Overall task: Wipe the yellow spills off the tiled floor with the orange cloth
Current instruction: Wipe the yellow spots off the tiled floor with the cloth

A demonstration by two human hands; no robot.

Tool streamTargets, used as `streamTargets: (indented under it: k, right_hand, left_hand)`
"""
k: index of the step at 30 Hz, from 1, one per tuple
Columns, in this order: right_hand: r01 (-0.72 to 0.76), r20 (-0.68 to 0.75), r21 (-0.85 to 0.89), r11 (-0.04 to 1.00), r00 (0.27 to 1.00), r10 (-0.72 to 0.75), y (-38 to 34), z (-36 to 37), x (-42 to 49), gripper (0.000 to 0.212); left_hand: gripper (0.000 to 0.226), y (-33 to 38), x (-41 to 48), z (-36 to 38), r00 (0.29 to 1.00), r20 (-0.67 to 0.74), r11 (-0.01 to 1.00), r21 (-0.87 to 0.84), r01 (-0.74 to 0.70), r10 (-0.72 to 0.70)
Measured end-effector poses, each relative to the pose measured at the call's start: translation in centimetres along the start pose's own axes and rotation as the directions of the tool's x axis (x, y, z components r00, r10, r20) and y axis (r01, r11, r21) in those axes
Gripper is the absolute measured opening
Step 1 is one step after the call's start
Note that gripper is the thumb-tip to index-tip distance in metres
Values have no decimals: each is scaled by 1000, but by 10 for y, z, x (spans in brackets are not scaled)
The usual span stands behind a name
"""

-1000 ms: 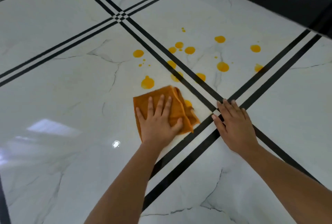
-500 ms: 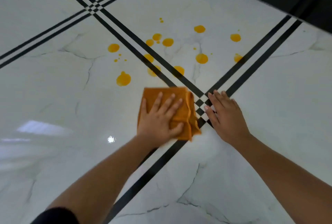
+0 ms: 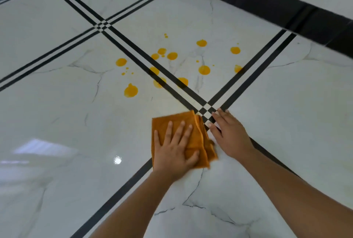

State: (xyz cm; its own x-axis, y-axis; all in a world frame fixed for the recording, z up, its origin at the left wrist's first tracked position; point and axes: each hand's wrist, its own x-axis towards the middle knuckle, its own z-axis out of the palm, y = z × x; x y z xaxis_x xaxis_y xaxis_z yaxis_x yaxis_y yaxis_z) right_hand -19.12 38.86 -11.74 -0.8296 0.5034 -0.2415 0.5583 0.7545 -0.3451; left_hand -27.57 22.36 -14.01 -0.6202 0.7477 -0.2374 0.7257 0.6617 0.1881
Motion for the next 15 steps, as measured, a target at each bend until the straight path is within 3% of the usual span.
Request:
streamTargets:
  k: [2, 6, 10, 15]
  right_hand:
    - [-37, -13, 40, 999, 999, 38, -15, 0, -9, 56]
    - [-118, 2, 251, 961, 993, 121, -54, 13, -16, 58]
    - [-391, 163, 519, 760, 918, 361, -77, 14, -8, 48]
    - [-586, 394, 662, 468, 803, 448, -92, -17, -26, 18]
  left_hand:
    - [73, -2, -18, 3, 998, 37, 998, 4, -59, 59]
    - [77, -10, -14, 1, 999, -48, 993, -113, -23, 18]
    - [80, -35, -28, -5, 999, -53, 987, -158, -11, 2]
    - [82, -32, -49, -36, 989, 47, 962, -232, 146, -139]
